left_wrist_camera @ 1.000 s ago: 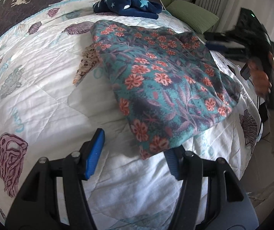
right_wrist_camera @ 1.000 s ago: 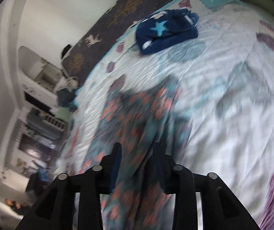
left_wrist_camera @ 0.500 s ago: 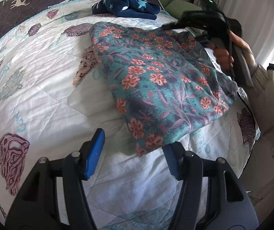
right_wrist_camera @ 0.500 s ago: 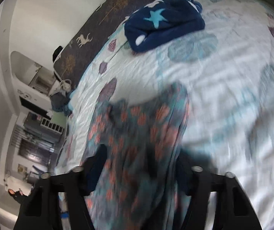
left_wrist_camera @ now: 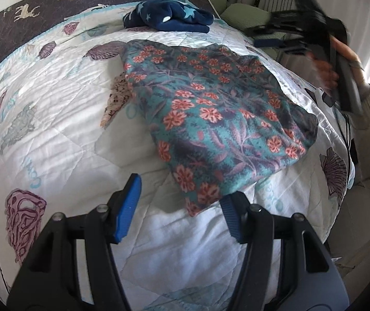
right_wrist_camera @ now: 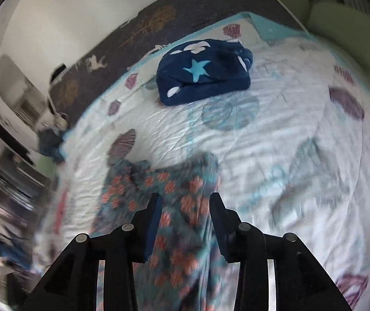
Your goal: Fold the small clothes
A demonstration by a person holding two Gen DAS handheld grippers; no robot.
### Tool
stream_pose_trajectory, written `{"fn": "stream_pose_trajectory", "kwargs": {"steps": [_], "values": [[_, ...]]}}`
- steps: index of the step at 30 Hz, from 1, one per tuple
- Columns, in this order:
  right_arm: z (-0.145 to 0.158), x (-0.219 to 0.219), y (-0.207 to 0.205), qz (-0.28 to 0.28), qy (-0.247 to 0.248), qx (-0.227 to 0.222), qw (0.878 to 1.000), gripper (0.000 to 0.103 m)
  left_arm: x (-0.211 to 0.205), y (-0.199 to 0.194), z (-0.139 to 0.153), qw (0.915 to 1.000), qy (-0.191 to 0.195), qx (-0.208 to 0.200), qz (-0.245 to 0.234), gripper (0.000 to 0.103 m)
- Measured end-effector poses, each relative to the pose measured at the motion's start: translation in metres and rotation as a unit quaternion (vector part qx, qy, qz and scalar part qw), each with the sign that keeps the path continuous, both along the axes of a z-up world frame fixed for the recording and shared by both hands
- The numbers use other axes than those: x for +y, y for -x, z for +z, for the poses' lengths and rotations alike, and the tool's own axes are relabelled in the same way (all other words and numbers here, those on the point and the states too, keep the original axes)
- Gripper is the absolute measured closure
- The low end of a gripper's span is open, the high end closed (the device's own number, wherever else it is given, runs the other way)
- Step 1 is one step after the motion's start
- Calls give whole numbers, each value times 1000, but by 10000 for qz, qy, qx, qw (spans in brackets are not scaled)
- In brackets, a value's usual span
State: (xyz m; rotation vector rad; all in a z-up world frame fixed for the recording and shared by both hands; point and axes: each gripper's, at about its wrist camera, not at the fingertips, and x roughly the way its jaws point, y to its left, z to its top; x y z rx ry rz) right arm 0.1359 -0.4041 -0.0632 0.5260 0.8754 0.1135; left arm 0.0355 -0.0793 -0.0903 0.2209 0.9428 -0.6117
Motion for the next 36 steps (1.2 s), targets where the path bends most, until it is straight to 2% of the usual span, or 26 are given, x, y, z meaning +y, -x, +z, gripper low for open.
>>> {"fn": "stream_pose_trajectory", "kwargs": {"steps": [5, 8, 10, 11, 13, 16, 19, 21, 23, 25, 26, 28, 30, 34, 36], "values": [[-14, 9, 50, 735, -849, 226, 9934, 64, -2, 2, 4, 9998, -36, -169, -77, 42], [-39, 21, 66, 931, -1173, 641, 9866, 56, -3, 1, 2, 9998, -41, -174, -59, 42], [-53, 25, 59, 857, -1064, 867, 9868, 56, -3, -1, 0, 9999, -50, -101, 11, 42], [-59, 25, 53, 803, -1186, 893, 9856, 56, -4, -1, -1, 10000, -50, -71, 42, 42], [-60, 22, 37, 730, -1364, 758, 9851, 54, -4, -1, -3, 10000, -42, -40, 69, 42], [-56, 18, 5, 551, -1409, 505, 9872, 54, -5, 1, -3, 9999, -72, -59, 104, 42], [-55, 20, -26, 509, -1438, 432, 9873, 55, -4, 2, -2, 9999, -83, -59, 119, 42], [-55, 23, -37, 394, -1293, 449, 9898, 61, -4, 2, -3, 9999, -100, -59, 126, 42], [-53, 24, -44, 311, -1202, 393, 9915, 75, -5, 0, -3, 9999, -98, -39, 120, 42], [-52, 22, -50, 185, -1118, 362, 9929, 98, -5, -1, -2, 9999, -66, -28, 110, 43], [-51, 21, -51, 131, -1076, 334, 9935, 99, -5, -2, -2, 9999, -43, -32, 102, 44], [-43, 19, -50, 2, -848, 220, 9962, 100, -5, -2, 0, 10000, 35, -22, 45, 58], [-28, 16, -46, -74, -561, 21, 9984, 100, -7, 1, 1, 9999, 94, -13, -49, 64], [-4, 10, -49, 85, -430, -270, 9987, 101, -15, 9, 3, 9991, -169, -340, -185, 65], [3, 12, -57, 153, -375, -280, 9988, 101, -18, 10, 5, 9991, -117, -359, -209, 65]]}}
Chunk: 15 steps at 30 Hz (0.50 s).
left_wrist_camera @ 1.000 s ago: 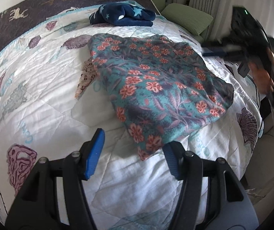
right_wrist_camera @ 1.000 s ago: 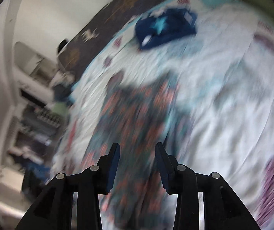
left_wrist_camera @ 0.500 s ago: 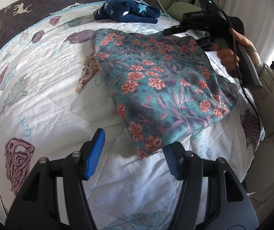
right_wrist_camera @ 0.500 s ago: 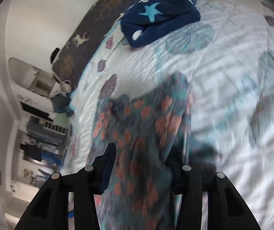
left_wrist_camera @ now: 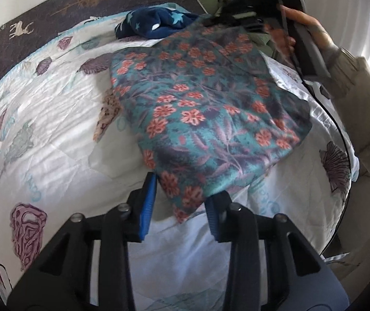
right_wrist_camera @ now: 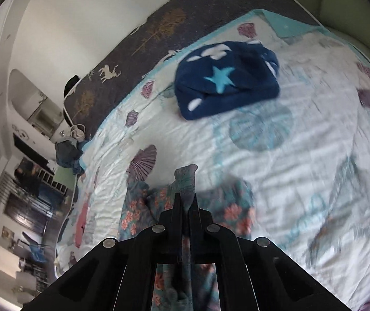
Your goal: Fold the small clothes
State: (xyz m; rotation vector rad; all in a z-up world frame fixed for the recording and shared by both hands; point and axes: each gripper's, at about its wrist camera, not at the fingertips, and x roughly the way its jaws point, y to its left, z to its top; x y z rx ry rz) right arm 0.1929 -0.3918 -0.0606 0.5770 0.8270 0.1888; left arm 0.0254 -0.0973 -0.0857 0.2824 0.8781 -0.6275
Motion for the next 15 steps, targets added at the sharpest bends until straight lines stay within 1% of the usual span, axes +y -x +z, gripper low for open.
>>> {"fn": "stream_pose_trajectory", "kwargs": {"steps": [2, 4, 6, 7, 8, 11, 13, 14, 15], "values": [[1, 4, -13, 55, 62, 41, 10000, 101, -5, 1, 2, 10000, -2, -39, -25, 65], [-6, 4, -27, 1, 132, 170, 9998, 101, -14, 4, 5, 9996, -131, -187, -148, 65], [-18, 3, -39, -83, 298, 388, 9988, 101, -21, 9, 7, 9988, -222, -320, -280, 65], [-27, 1, -42, -108, 351, 589, 9976, 101, -25, 11, 8, 9981, -284, -402, -358, 65], [-34, 0, -41, -141, 332, 715, 9968, 101, -27, 12, 8, 9976, -343, -455, -396, 65], [-43, -9, -24, -191, 261, 754, 9966, 99, -28, 11, 4, 9970, -433, -441, -462, 65], [-41, -19, -7, -282, 195, 674, 9971, 90, -25, 9, 2, 9973, -441, -367, -455, 71], [-39, -24, 4, -336, 130, 648, 9972, 89, -23, 8, 2, 9974, -433, -363, -443, 71], [-35, -30, 20, -362, 60, 599, 9975, 85, -21, 7, 3, 9977, -395, -351, -433, 71]]}}
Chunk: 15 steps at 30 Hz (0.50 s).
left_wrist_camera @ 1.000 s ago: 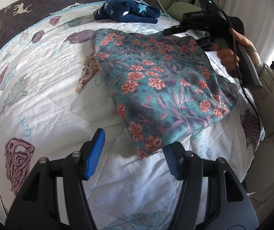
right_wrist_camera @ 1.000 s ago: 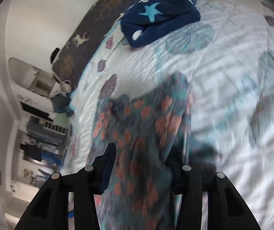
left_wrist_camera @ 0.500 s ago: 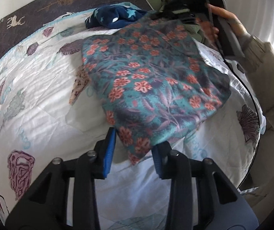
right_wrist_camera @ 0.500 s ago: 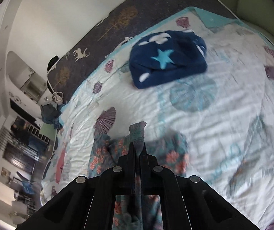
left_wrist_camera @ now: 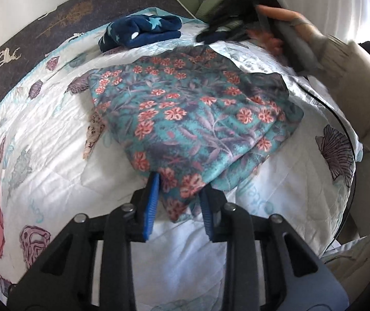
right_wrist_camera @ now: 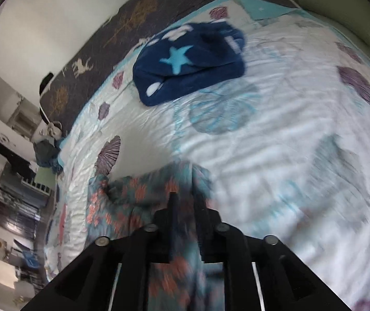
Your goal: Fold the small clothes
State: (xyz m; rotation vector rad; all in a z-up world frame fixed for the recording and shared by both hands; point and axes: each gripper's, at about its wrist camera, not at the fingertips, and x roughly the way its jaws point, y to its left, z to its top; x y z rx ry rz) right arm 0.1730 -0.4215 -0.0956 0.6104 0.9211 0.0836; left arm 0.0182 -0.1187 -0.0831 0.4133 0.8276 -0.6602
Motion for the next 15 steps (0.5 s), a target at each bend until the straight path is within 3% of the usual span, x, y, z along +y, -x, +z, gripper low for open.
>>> {"fn": "stream_pose_trajectory", "kwargs": {"steps": [8, 10, 12, 15], "values": [[17, 15, 139, 809, -657, -409, 9937, 73, -3, 1, 3, 9999, 82, -65, 45, 70], [18, 31, 162, 1004, -386, -463, 9931, 54, -5, 0, 3, 9999, 87, -48, 33, 70], [15, 41, 170, 1066, -79, -402, 9935, 40, -5, -3, 2, 9999, 90, 28, 45, 70], [1, 55, 163, 1122, -68, -177, 9935, 37, 0, -6, 2, 9995, 222, 155, 167, 72]]}}
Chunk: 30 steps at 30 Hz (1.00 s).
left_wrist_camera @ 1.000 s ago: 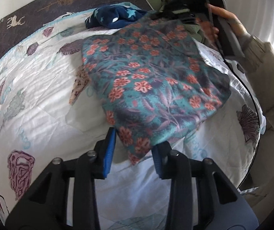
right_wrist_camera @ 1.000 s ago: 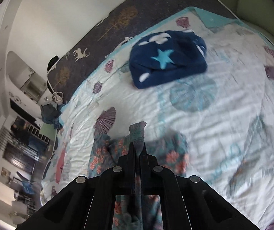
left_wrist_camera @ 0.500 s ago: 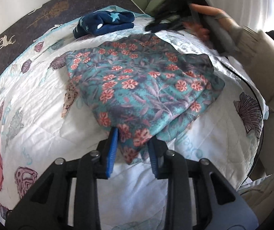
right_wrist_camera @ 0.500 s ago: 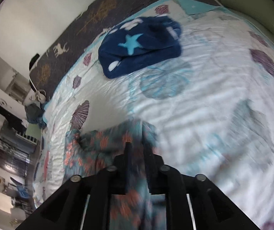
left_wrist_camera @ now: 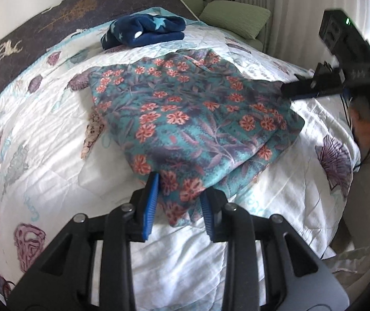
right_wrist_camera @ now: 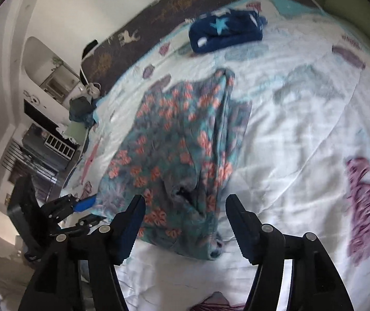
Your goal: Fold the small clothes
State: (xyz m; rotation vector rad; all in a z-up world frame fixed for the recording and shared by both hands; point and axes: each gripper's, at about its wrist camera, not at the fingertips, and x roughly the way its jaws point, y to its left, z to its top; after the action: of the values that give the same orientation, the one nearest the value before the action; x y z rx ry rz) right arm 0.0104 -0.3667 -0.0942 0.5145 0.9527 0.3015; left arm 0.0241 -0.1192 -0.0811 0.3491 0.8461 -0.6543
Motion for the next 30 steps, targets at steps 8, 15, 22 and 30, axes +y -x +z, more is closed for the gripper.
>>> {"fn": "stream_pose_trajectory", "kwargs": {"steps": [8, 15, 22, 30], "values": [[16, 19, -6, -318, 915, -262, 9950, 92, 9, 5, 11, 9998, 186, -9, 81, 94], [25, 16, 9, -245, 1049, -228, 9939, 85, 7, 9, 9, 9999, 87, -43, -43, 94], [8, 20, 1, -138, 665, -19, 9977, 82, 3, 5, 1, 10000, 5, 79, 28, 94], [54, 4, 26, -483, 568, -408, 9964, 100, 12, 23, 34, 9982, 380, -76, -449, 99]]}}
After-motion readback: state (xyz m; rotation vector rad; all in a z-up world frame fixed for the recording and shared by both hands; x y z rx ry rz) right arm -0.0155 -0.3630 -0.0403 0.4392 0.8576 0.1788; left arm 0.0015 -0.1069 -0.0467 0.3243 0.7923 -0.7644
